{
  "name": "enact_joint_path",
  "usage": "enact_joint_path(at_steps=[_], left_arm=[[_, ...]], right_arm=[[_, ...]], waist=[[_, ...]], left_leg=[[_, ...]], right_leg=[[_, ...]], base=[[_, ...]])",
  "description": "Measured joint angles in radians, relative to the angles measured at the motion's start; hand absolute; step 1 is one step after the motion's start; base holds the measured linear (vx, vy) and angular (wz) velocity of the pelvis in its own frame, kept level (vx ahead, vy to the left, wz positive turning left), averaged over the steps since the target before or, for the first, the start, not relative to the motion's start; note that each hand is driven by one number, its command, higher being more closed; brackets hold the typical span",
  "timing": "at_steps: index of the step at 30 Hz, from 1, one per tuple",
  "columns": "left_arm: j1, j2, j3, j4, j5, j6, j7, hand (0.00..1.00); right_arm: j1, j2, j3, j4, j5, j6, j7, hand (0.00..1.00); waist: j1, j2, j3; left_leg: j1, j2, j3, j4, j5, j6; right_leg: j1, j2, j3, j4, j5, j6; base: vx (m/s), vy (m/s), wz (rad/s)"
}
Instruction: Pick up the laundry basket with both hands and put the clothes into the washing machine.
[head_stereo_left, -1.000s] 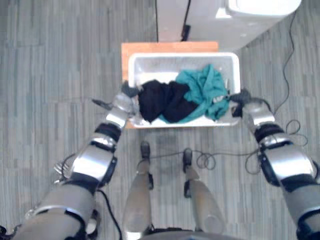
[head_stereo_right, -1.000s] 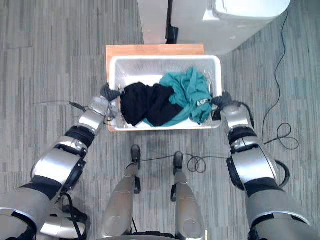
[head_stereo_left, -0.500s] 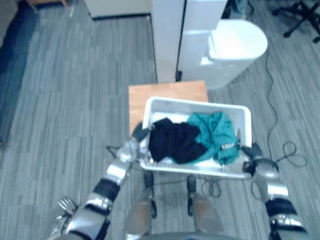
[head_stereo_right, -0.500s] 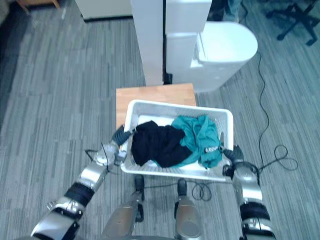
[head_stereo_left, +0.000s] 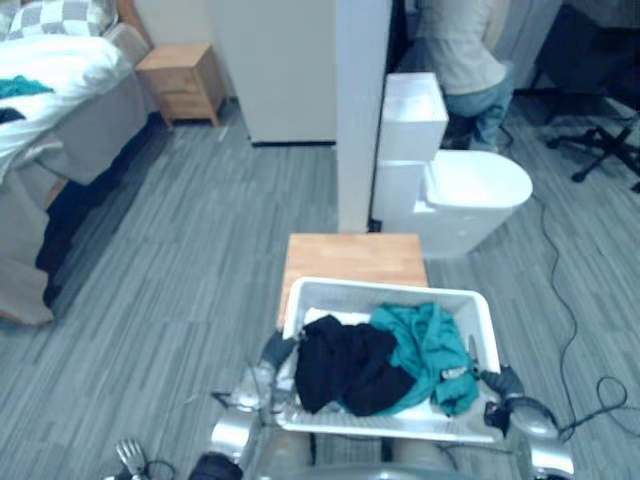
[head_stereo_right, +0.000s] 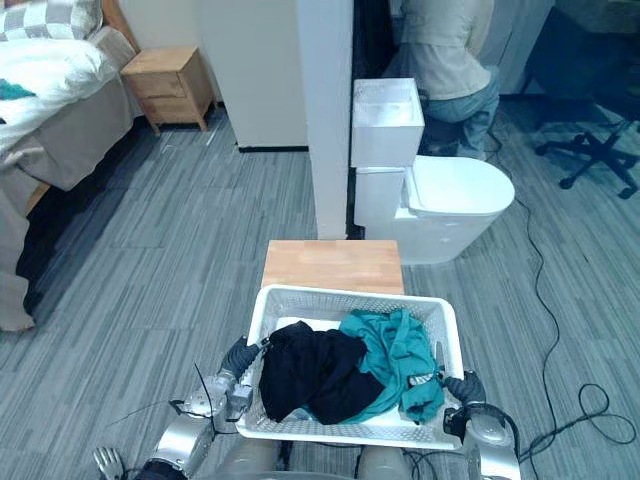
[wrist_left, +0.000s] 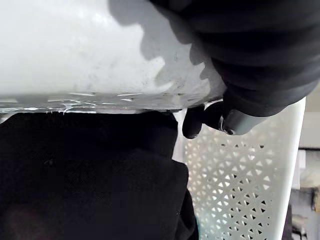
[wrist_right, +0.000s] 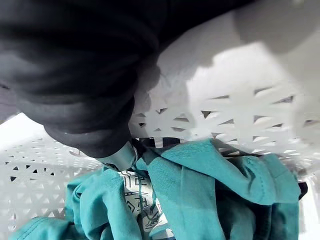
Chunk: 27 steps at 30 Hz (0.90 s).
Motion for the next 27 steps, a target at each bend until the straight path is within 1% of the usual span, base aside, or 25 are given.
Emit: enact_joint_path(at_steps=[1, 2, 3, 4, 5, 6, 7, 8, 9, 11, 12, 13, 14, 16, 17, 18, 19, 20, 21, 22, 23, 24, 25, 26, 27], left_arm=[[-0.002, -0.005, 0.0, -0.007, 0.006, 0.0, 0.002, 1.0], [-0.01, -0.01, 0.0, -0.027, 0.014, 0.0, 0.003, 1.0], [-0.019, -0.009, 0.0, -0.036, 0.016, 0.0, 0.005, 1.0], [-0.023, -0.009, -0.002, -0.037, 0.018, 0.0, 0.003, 1.0], [-0.025, -0.01, -0.006, -0.037, 0.028, 0.0, 0.003, 1.0], [-0.026, -0.01, -0.009, -0.037, 0.037, -0.001, 0.003, 1.0], [-0.037, -0.012, -0.01, -0.038, 0.049, -0.003, 0.001, 1.0], [-0.052, -0.011, -0.01, -0.048, 0.066, -0.006, 0.002, 1.0], [-0.056, 0.001, -0.008, -0.058, 0.075, -0.007, 0.002, 1.0], [-0.067, 0.025, -0.001, -0.069, 0.091, -0.007, 0.002, 1.0], [-0.067, 0.024, 0.0, -0.07, 0.095, -0.006, 0.002, 1.0], [-0.067, 0.021, 0.002, -0.073, 0.095, -0.006, 0.002, 1.0], [-0.067, 0.017, 0.014, -0.083, 0.095, -0.006, 0.002, 1.0], [-0.065, 0.017, 0.037, -0.103, 0.095, -0.006, 0.002, 1.0], [-0.064, 0.018, 0.054, -0.119, 0.095, -0.006, 0.003, 1.0], [-0.063, 0.017, 0.062, -0.126, 0.095, -0.006, 0.004, 1.0], [-0.058, -0.006, 0.085, -0.128, 0.095, -0.006, 0.004, 1.0], [-0.053, -0.013, 0.092, -0.127, 0.095, -0.008, 0.004, 1.0], [-0.048, -0.013, 0.095, -0.129, 0.095, -0.015, 0.003, 1.0], [-0.044, -0.022, 0.098, -0.123, 0.095, -0.022, 0.004, 1.0], [-0.044, -0.025, 0.097, -0.124, 0.095, -0.022, 0.003, 1.0], [-0.041, -0.031, 0.095, -0.122, 0.095, -0.022, 0.003, 1.0], [-0.041, -0.034, 0.096, -0.097, 0.095, -0.021, 0.004, 1.0], [-0.042, -0.035, 0.096, -0.08, 0.095, -0.02, 0.004, 1.0], [-0.043, -0.04, 0.096, -0.047, 0.095, -0.019, 0.004, 1.0]], right_arm=[[0.002, 0.002, -0.006, -0.004, 0.007, -0.002, 0.0, 1.0], [0.006, 0.014, -0.023, -0.015, 0.018, -0.004, -0.001, 1.0], [0.016, 0.035, -0.044, -0.027, 0.018, -0.005, -0.006, 1.0], [0.022, 0.042, -0.053, -0.039, 0.019, -0.006, -0.006, 1.0], [0.051, 0.061, -0.059, -0.073, 0.024, -0.005, -0.018, 1.0], [0.066, 0.072, -0.062, -0.091, 0.024, -0.005, -0.025, 1.0], [0.102, 0.086, -0.07, -0.132, 0.029, -0.008, -0.038, 1.0], [0.128, 0.12, -0.074, -0.165, 0.048, -0.012, -0.058, 1.0], [0.129, 0.138, -0.073, -0.17, 0.05, -0.012, -0.065, 1.0], [0.132, 0.173, -0.069, -0.182, 0.056, -0.012, -0.076, 1.0], [0.132, 0.174, -0.065, -0.183, 0.056, -0.011, -0.087, 1.0], [0.132, 0.172, -0.065, -0.184, 0.056, -0.012, -0.088, 1.0], [0.127, 0.174, -0.063, -0.184, 0.059, -0.019, -0.088, 1.0], [0.11, 0.178, -0.056, -0.181, 0.06, -0.026, -0.088, 1.0], [0.095, 0.182, -0.05, -0.18, 0.06, -0.03, -0.089, 1.0], [0.089, 0.184, -0.047, -0.18, 0.06, -0.035, -0.089, 1.0], [0.074, 0.175, -0.044, -0.167, 0.06, -0.047, -0.088, 1.0], [0.069, 0.171, -0.044, -0.158, 0.06, -0.051, -0.087, 1.0], [0.066, 0.176, -0.044, -0.141, 0.06, -0.062, -0.087, 1.0], [0.04, 0.169, -0.045, -0.124, 0.059, -0.063, -0.088, 1.0], [0.038, 0.161, -0.045, -0.119, 0.058, -0.063, -0.086, 1.0], [0.037, 0.152, -0.045, -0.109, 0.058, -0.063, -0.083, 1.0], [0.033, 0.146, -0.046, -0.08, 0.057, -0.063, -0.084, 1.0], [0.033, 0.145, -0.045, -0.066, 0.056, -0.063, -0.084, 1.0], [0.049, 0.151, -0.046, -0.053, 0.056, -0.058, -0.084, 1.0]], waist=[[-0.002, 0.011, -0.007], [-0.002, 0.019, -0.012], [-0.006, 0.007, -0.008], [-0.009, 0.003, -0.007], [-0.031, -0.012, 0.0], [-0.047, -0.017, 0.003], [-0.057, -0.026, 0.005], [-0.054, -0.04, 0.003], [-0.057, -0.043, 0.004], [-0.052, -0.08, 0.012], [-0.051, -0.089, 0.007], [-0.048, -0.089, 0.007], [-0.048, -0.107, -0.004], [-0.046, -0.107, -0.006], [-0.046, -0.107, -0.005], [-0.046, -0.105, -0.004], [-0.049, -0.09, -0.006], [-0.05, -0.084, -0.009], [-0.053, -0.089, -0.021], [-0.057, -0.074, -0.024], [-0.058, -0.07, -0.025], [-0.065, -0.085, -0.025], [-0.069, -0.084, -0.025], [-0.073, -0.083, -0.026], [-0.094, -0.082, -0.025]], left_leg=[[0.004, 0.003, -0.01, -0.011, -0.028, 0.002], [0.009, 0.012, -0.008, -0.031, -0.073, 0.005], [0.003, 0.011, 0.035, -0.029, -0.098, 0.008], [0.002, 0.01, 0.063, -0.033, -0.103, 0.016], [0.002, 0.012, 0.13, -0.039, -0.111, 0.03], [0.001, 0.011, 0.153, -0.04, -0.114, 0.035], [-0.018, 0.011, 0.195, -0.044, -0.118, 0.042], [-0.049, 0.03, 0.256, -0.058, -0.115, 0.066], [-0.052, 0.049, 0.288, -0.068, -0.11, 0.078], [-0.059, 0.097, 0.368, -0.106, -0.097, 0.098], [-0.056, 0.129, 0.42, -0.126, -0.08, 0.111], [-0.051, 0.142, 0.446, -0.14, -0.056, 0.121], [-0.043, 0.162, 0.508, -0.152, -0.034, 0.126], [-0.023, 0.206, 0.608, -0.134, -0.023, 0.113], [-0.013, 0.235, 0.666, -0.088, -0.031, 0.117], [-0.006, 0.251, 0.682, -0.06, -0.042, 0.121], [0.041, 0.255, 0.691, -0.048, -0.085, 0.077], [0.066, 0.259, 0.7, -0.069, -0.1, 0.06], [0.116, 0.271, 0.773, -0.094, -0.109, 0.047], [0.142, 0.285, 0.846, -0.119, -0.125, 0.019], [0.149, 0.286, 0.871, -0.128, -0.13, 0.009], [0.163, 0.277, 0.909, -0.122, -0.131, -0.009], [0.172, 0.279, 0.916, -0.114, -0.134, -0.016], [0.181, 0.283, 0.922, -0.115, -0.135, -0.018], [0.197, 0.3, 0.928, -0.108, -0.13, -0.027]], right_leg=[[-0.019, 0.016, 0.022, 0.007, 0.002, 0.001], [-0.069, 0.04, 0.077, 0.028, 0.011, 0.015], [-0.099, 0.048, 0.14, 0.037, 0.023, 0.035], [-0.109, 0.053, 0.175, 0.032, 0.032, 0.049], [-0.117, 0.06, 0.261, -0.005, 0.062, 0.088], [-0.115, 0.06, 0.285, -0.037, 0.075, 0.101], [-0.12, 0.062, 0.336, -0.114, 0.101, 0.109], [-0.125, 0.071, 0.405, -0.229, 0.112, 0.117], [-0.136, 0.08, 0.408, -0.254, 0.131, 0.118], [-0.161, 0.121, 0.364, -0.267, 0.199, 0.109], [-0.152, 0.133, 0.299, -0.266, 0.218, 0.091], [-0.14, 0.134, 0.255, -0.263, 0.219, 0.089], [-0.119, 0.122, 0.192, -0.237, 0.215, 0.083], [-0.095, 0.092, 0.093, -0.126, 0.181, 0.045], [-0.081, 0.059, 0.03, -0.057, 0.133, -0.003], [-0.082, 0.06, 0.02, -0.052, 0.129, 0.0], [-0.083, 0.097, -0.02, -0.044, 0.143, -0.026], [-0.072, 0.105, -0.002, -0.07, 0.155, -0.041], [-0.031, 0.113, 0.062, -0.19, 0.149, -0.021], [-0.025, 0.111, 0.038, -0.228, 0.131, -0.063], [-0.047, 0.102, 0.019, -0.207, 0.118, -0.065], [-0.068, 0.084, 0.014, -0.206, 0.13, -0.046], [-0.067, 0.099, 0.036, -0.229, 0.177, -0.041], [-0.059, 0.109, 0.048, -0.244, 0.19, -0.045], [-0.044, 0.129, 0.056, -0.259, 0.209, -0.057]], base=[[-0.15, 0.076, -1.22], [-0.17, 0.131, -1.47], [-0.17, 0.149, -1.54], [-0.21, 0.222, -1.65], [-0.19, 0.202, -1.23], [-0.29, 0.336, -1.46], [-0.25, 0.316, -1.67], [-0.23, 0.313, -1.79], [-0.12, 0.17, -1.6], [-0.08, 0.099, -1.49], [-0.07, 0.07, -1.58], [-0.04, 0.025, -1.5], [-0.01, -0.005, -1.35], [0.01, -0.035, -1.56], [0.0, -0.037, -1.45], [-0.02, -0.079, -1.86], [-0.01, -0.08, -1.66], [-0.01, -0.094, -2.13], [0.01, -0.099, -2.0], [0.01, -0.077, -1.96], [0.02, -0.025, -1.81], [0.02, 0.008, -1.68], [0.04, -0.011, -1.51], [0.1, -0.09, -1.12], [0.13, -0.089, -0.59]])
